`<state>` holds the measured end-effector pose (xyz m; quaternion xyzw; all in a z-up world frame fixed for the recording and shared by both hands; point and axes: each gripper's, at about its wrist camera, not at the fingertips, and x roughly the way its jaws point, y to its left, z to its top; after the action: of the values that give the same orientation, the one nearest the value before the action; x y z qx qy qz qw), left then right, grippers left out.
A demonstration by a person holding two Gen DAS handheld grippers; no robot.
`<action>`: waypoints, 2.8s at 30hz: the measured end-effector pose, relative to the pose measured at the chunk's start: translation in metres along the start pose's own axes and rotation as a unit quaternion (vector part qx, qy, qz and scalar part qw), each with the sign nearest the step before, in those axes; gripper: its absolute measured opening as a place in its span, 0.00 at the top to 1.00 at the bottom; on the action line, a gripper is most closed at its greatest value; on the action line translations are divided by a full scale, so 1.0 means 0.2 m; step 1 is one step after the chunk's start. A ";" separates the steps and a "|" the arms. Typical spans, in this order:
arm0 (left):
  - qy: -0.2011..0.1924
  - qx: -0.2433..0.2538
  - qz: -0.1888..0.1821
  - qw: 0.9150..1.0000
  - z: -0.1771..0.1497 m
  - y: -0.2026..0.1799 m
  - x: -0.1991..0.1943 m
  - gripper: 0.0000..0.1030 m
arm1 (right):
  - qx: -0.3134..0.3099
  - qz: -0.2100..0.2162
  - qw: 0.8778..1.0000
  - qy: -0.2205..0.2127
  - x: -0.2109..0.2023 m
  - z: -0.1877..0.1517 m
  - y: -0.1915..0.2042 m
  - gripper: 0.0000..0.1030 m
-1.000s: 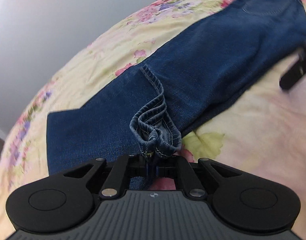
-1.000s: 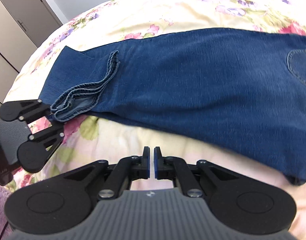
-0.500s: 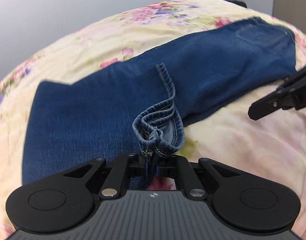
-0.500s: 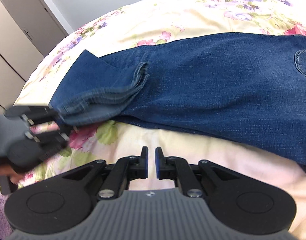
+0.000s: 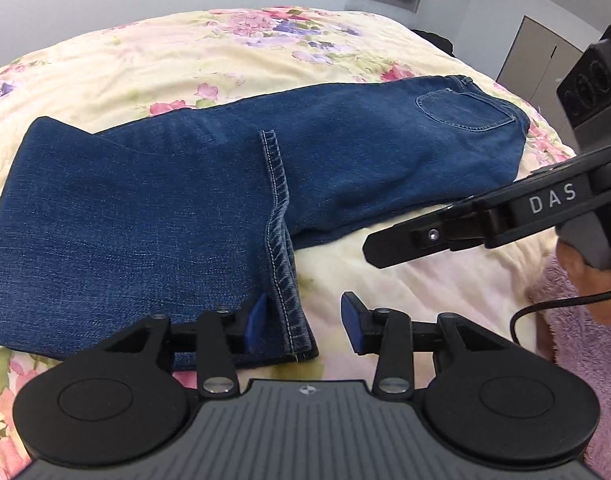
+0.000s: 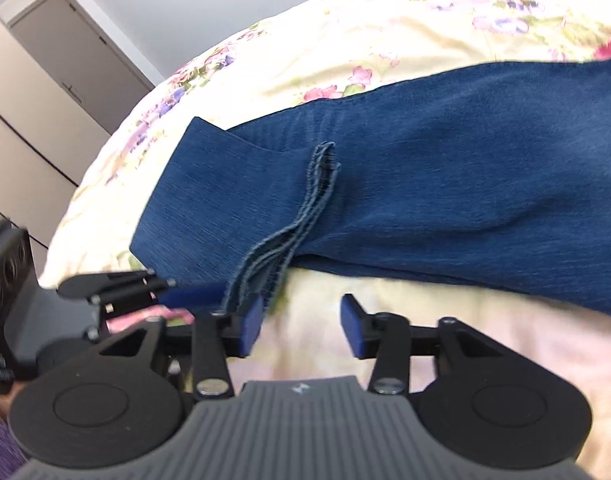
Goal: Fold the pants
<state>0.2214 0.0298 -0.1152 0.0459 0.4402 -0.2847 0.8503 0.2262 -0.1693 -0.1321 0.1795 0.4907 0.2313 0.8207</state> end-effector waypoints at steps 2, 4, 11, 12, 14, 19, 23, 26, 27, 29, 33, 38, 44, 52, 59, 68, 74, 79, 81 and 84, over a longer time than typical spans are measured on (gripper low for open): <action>-0.008 0.000 0.001 1.000 0.01 0.02 -0.06 0.55 | 0.013 0.014 1.000 0.003 0.02 0.01 0.01 0.50; -0.022 -0.003 0.017 1.000 0.01 0.06 -0.12 0.55 | 0.029 0.030 0.999 0.004 0.04 0.02 0.01 0.48; -0.066 -0.076 0.086 0.991 0.02 0.29 -0.26 0.55 | 0.113 0.078 0.990 0.020 0.23 0.06 -0.05 0.48; -0.068 -0.082 0.091 0.990 0.02 0.32 -0.27 0.55 | 0.121 0.077 0.989 0.021 0.26 0.06 -0.06 0.48; -0.073 -0.089 0.108 0.988 0.02 0.36 -0.27 0.55 | 0.136 0.081 0.987 0.023 0.32 0.06 -0.09 0.48; -0.085 -0.110 0.123 0.983 0.01 0.44 -0.30 0.55 | 0.182 0.128 0.974 0.035 0.44 0.05 -0.14 0.69; -0.089 -0.113 0.135 0.980 -0.01 0.47 -0.33 0.55 | 0.178 0.126 0.975 0.034 0.46 0.04 -0.13 0.86; -0.095 -0.113 0.154 0.977 -0.01 0.45 -0.37 0.55 | 0.143 0.105 0.984 0.027 0.41 0.07 -0.05 0.94; -0.099 -0.115 0.162 0.975 0.00 0.45 -0.39 0.55 | 0.126 0.093 0.987 0.024 0.38 0.09 0.00 0.95; -0.104 -0.121 0.178 0.971 0.00 0.44 -0.44 0.55 | 0.096 0.072 0.993 0.017 0.33 0.13 0.10 0.96; -0.111 -0.128 0.208 0.963 0.01 0.42 -0.54 0.55 | 0.042 0.068 0.997 -0.007 0.16 0.27 0.34 0.96; -0.117 -0.148 0.228 0.955 0.01 0.37 -0.65 0.55 | -0.027 0.046 0.998 -0.041 -0.06 0.50 0.62 0.96; -0.132 -0.151 0.233 0.952 0.07 0.29 -0.73 0.55 | -0.080 0.010 0.992 -0.095 -0.42 0.82 0.86 0.96; -0.137 -0.137 0.212 0.958 0.24 0.15 -0.62 0.55 | -0.111 -0.060 0.971 -0.202 -1.25 1.25 0.65 0.97; -0.119 -0.117 0.163 0.972 0.38 0.02 -0.32 0.60 | -0.090 -0.142 0.964 -0.208 -1.62 1.39 -0.13 0.97; -0.058 -0.089 0.112 0.988 0.48 -0.11 0.16 0.67 | 0.115 -0.256 0.956 -0.080 -1.13 0.93 -1.64 0.97; -0.006 -0.072 0.107 0.992 0.52 -0.17 0.46 0.72 | 0.130 -0.197 0.967 -0.095 -1.10 0.75 -1.86 0.98; 0.015 -0.084 0.117 0.989 0.48 -0.15 0.57 0.72 | 0.112 -0.205 0.969 -0.085 -1.06 0.77 -1.85 0.98; 0.014 -0.092 0.112 0.989 0.48 -0.14 0.56 0.72 | 0.112 -0.213 0.967 -0.084 -1.05 0.79 -1.83 0.98; 0.015 -0.094 0.113 0.989 0.50 -0.13 0.54 0.72 | 0.092 -0.224 0.965 -0.096 -1.10 0.87 -1.70 0.97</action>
<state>0.3285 -0.0738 -0.1339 0.0195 0.4698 -0.1431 0.8709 0.3586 -0.5853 -0.0708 0.1616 0.4562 -0.0231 0.8748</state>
